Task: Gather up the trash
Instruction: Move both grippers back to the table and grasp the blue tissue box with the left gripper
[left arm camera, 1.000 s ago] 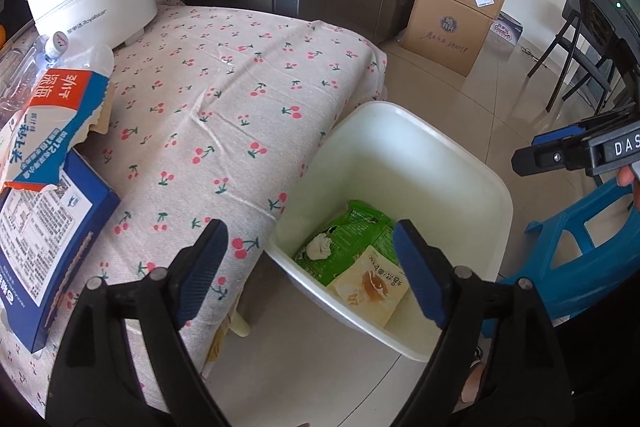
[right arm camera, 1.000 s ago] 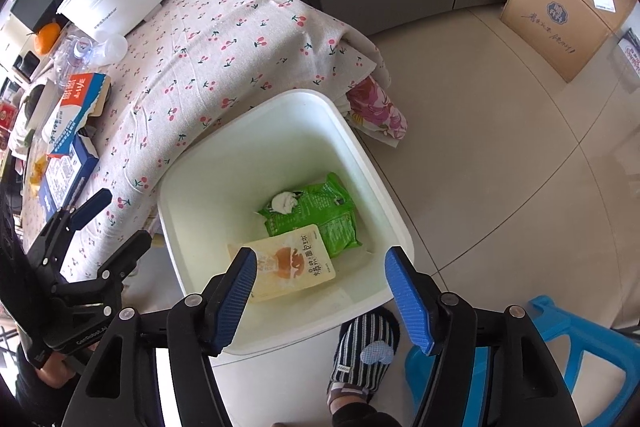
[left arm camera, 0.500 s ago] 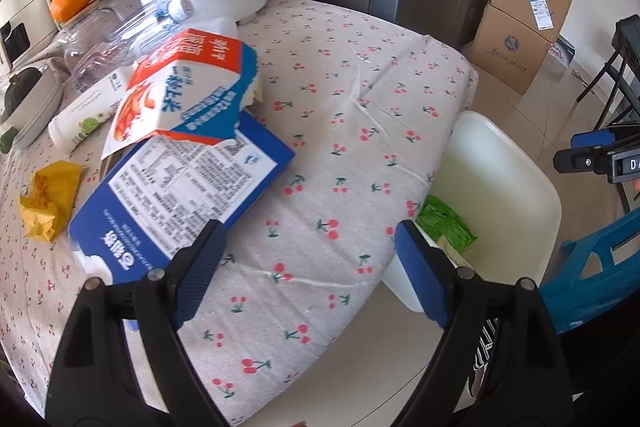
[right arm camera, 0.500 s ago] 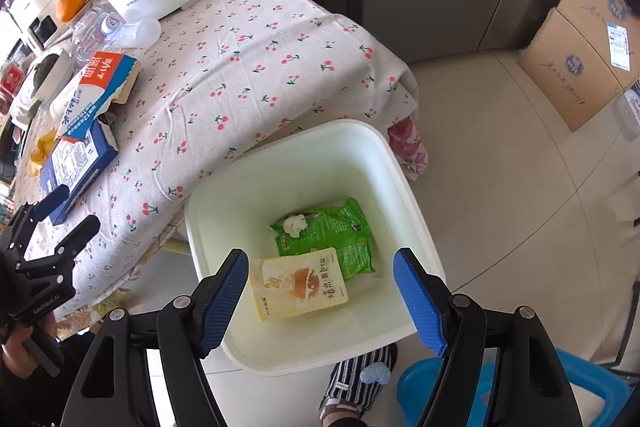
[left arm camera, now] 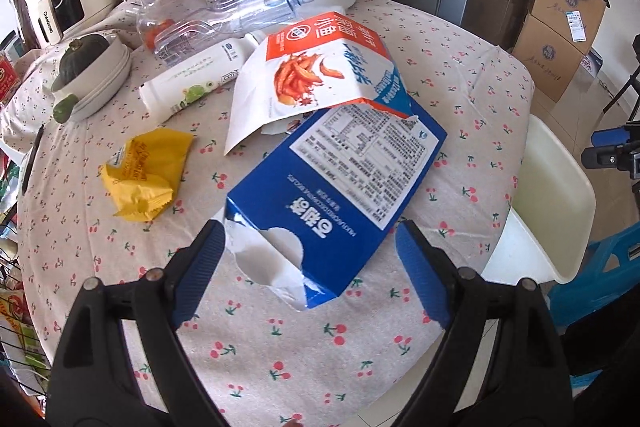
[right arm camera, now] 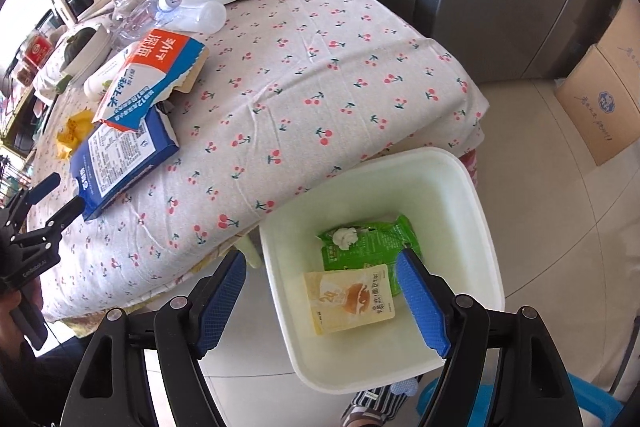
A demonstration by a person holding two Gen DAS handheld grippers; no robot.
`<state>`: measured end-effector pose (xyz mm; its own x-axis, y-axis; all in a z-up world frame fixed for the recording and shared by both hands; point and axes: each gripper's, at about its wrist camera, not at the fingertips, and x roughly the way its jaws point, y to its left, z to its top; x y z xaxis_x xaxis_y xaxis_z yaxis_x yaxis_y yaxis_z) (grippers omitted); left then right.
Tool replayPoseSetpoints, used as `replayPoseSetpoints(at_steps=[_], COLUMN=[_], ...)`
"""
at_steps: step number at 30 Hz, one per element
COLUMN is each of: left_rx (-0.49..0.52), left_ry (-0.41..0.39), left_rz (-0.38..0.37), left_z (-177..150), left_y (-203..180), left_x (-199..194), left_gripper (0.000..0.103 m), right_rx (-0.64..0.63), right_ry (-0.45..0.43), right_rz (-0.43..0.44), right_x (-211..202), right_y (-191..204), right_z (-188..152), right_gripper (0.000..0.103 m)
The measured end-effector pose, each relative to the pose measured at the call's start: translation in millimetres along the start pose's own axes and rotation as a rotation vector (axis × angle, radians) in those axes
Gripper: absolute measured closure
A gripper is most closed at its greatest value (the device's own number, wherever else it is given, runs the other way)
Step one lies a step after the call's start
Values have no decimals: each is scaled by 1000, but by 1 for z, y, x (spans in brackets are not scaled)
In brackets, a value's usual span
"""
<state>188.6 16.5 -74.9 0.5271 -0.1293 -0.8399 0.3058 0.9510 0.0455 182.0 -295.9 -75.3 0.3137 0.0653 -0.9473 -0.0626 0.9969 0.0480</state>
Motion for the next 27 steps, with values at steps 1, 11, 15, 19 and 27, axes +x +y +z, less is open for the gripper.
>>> replayPoseSetpoints(at_steps=[1, 11, 15, 19, 27], left_rx=[-24, -15, 28, 52, 46], left_ry=[9, 24, 51, 65, 20], left_rz=[-8, 93, 56, -11, -211], left_z=[0, -10, -10, -7, -2], left_y=[9, 54, 50, 44, 34], left_x=[-1, -3, 15, 33, 42], left_gripper=[16, 17, 21, 27, 43], right_rx=[-5, -16, -13, -6, 3], right_ry=[0, 19, 22, 27, 36], right_rz=[3, -8, -7, -11, -25], right_x=[0, 11, 13, 14, 17], right_y=[4, 12, 11, 9, 7], right_z=[1, 5, 5, 4, 3], right_gripper=[24, 23, 23, 23, 23])
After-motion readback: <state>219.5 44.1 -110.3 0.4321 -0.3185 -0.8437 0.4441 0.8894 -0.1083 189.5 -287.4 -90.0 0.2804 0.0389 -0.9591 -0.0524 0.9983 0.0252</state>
